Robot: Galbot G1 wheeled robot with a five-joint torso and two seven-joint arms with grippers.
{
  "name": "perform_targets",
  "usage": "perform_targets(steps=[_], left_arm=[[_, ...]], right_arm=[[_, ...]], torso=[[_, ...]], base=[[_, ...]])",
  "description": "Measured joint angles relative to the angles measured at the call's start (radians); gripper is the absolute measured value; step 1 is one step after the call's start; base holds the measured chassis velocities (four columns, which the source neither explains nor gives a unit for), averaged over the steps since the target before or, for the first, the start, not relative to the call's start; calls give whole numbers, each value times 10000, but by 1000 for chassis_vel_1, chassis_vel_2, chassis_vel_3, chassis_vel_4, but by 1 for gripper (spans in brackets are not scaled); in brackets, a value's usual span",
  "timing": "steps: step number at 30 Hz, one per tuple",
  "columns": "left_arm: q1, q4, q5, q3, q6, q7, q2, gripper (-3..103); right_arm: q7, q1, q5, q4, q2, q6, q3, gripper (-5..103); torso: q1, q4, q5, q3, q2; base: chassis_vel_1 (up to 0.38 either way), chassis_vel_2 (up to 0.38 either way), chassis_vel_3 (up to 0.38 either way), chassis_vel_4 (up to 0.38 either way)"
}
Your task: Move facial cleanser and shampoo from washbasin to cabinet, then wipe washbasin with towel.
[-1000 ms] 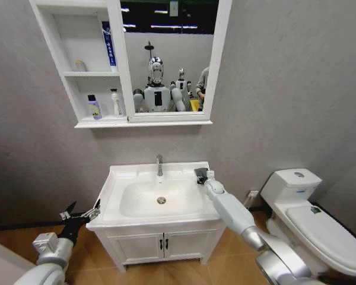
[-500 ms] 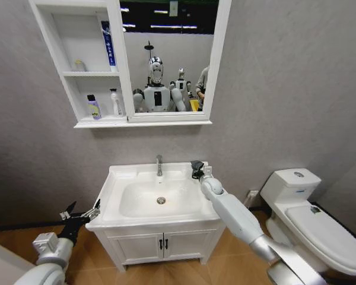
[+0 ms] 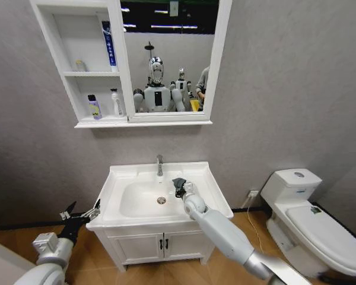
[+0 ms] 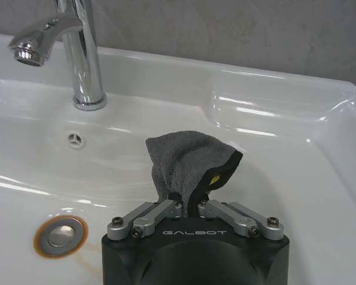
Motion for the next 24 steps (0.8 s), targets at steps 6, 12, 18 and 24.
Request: perform_targets(steps=[6, 12, 18, 24], left_arm=[[0, 0, 0, 0, 0, 0, 1, 100], [0, 0, 0, -1, 0, 0, 0, 100], [0, 0, 0, 0, 0, 0, 0, 100], [0, 0, 0, 0, 0, 0, 0, 100]], right_arm=[[76, -228, 204, -138, -320, -67, 54, 6], [97, -276, 511, -396, -136, -76, 129, 6], [194, -192, 721, -722, -7, -138, 90, 6], [88, -144, 658, -1031, -88, -161, -26, 6]], torso=[[0, -3, 0, 0, 0], [0, 2, 1, 0, 0], [0, 2, 1, 0, 0], [-1, 3, 0, -1, 1]], base=[[0, 0, 0, 0], [0, 0, 0, 0], [0, 0, 0, 0], [0, 0, 0, 0]])
